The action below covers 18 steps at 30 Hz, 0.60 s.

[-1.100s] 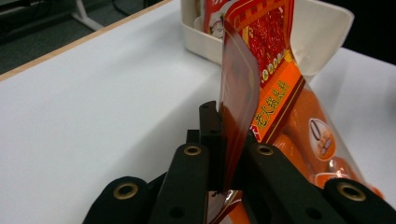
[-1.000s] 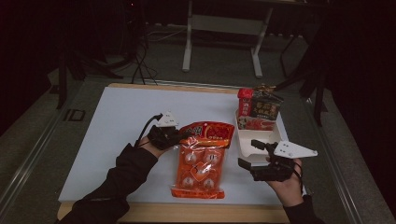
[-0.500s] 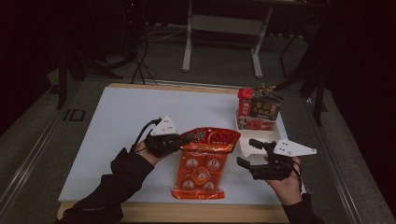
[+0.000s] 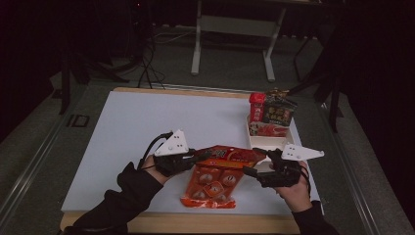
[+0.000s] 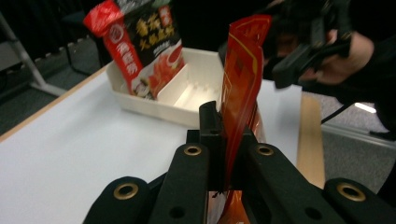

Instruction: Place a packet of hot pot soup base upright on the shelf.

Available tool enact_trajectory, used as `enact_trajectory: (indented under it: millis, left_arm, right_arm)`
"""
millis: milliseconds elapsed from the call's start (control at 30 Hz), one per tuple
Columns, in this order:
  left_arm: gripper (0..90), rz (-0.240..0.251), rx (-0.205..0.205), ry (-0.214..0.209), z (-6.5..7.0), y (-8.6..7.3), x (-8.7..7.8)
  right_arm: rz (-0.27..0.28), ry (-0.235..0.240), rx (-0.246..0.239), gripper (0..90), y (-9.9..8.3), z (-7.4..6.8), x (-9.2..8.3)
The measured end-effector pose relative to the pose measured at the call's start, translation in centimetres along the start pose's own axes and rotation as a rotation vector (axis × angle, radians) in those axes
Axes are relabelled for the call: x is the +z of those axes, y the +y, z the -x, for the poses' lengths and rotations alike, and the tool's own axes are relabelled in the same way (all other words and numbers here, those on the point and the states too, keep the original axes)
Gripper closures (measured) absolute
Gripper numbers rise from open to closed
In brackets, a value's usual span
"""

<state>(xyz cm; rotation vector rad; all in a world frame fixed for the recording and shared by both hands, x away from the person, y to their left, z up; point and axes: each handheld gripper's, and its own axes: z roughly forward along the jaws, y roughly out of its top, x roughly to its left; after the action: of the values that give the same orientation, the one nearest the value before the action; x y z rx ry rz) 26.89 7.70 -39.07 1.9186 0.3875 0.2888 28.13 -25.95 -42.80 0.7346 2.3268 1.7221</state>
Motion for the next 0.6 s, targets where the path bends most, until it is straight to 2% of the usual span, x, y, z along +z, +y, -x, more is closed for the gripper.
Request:
enact_trajectory:
  millis: [67,100,133,200,267,333,400,500,600]
  left_arm:
    - [89.8,0.000,0.000,0.000,0.0,0.0,0.0]
    - [89.8,0.016,0.009,-0.004,0.5,0.4,-0.1]
    - [89.8,0.021,0.013,-0.009,0.7,0.6,-0.1]
    - [89.8,0.031,0.011,-0.019,1.0,0.9,-0.1]
    - [89.8,0.043,0.011,-0.027,1.1,1.1,-0.1]
    - [89.8,0.054,0.003,-0.030,1.2,1.3,-0.1]
    - [89.8,0.053,-0.005,-0.031,1.1,1.3,0.0]
    - [89.6,0.048,-0.029,-0.038,0.6,1.3,-0.1]
    - [89.3,0.053,-0.054,-0.057,0.1,1.2,-0.3]
  right_arm:
    - [0.000,0.012,-0.010,26.9,-0.1,-0.1,0.0]
    - [0.000,0.012,-0.010,32.3,-0.1,-0.1,0.0]
    - [0.009,0.058,-0.030,45.6,-0.1,-0.5,-0.1]
    - [0.012,0.066,-0.050,52.5,0.2,-1.0,-0.2]
    - [0.025,0.072,-0.066,64.5,0.5,-1.2,-0.5]
    - [0.030,0.080,-0.064,75.1,0.8,-1.3,-0.7]
    - [0.032,0.112,-0.055,87.3,0.9,-1.2,-0.8]
    - [0.016,0.142,-0.036,90.0,1.3,-1.4,-0.9]
    - [0.008,0.141,-0.051,90.0,1.8,-1.8,-1.0]
